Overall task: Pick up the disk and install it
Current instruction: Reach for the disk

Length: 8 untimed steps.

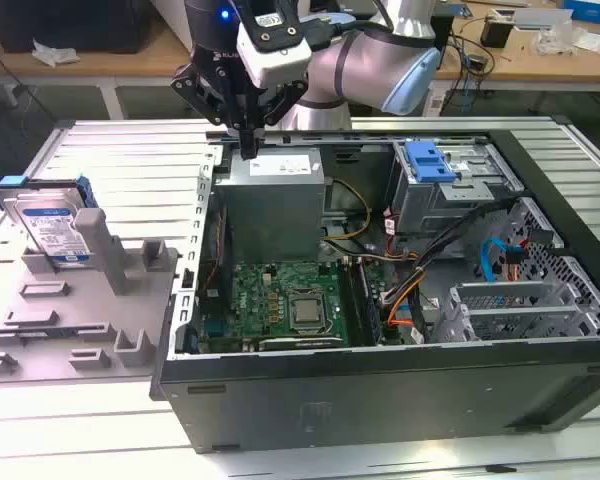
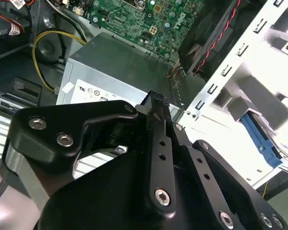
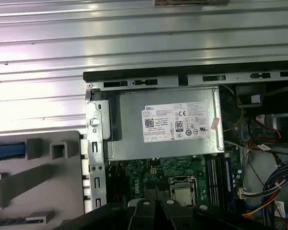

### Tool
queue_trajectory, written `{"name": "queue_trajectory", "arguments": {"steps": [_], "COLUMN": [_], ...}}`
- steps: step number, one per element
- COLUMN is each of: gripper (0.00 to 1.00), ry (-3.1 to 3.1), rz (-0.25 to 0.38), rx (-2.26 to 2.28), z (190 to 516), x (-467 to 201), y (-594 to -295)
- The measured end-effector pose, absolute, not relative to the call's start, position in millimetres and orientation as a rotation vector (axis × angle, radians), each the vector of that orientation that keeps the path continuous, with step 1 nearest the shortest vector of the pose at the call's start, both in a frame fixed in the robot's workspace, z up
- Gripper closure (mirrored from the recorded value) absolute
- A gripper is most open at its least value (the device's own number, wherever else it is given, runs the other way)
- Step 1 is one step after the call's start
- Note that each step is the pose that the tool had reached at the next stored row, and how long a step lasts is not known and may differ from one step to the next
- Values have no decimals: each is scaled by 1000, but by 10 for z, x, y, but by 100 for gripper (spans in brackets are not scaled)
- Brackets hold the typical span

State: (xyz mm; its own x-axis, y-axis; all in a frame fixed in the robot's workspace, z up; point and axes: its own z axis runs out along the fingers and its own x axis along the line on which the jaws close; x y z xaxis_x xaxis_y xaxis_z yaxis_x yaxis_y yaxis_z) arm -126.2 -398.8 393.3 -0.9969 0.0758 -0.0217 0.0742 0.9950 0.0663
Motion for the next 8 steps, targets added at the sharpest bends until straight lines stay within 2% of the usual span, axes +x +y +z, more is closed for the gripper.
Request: {"name": "queue_trajectory", "arguments": {"steps": [8], "gripper": [89], "ry": [3114], "rz": [103], "rx": [117], "z": [3933], "x": [-1262], "y": [-3989]}}
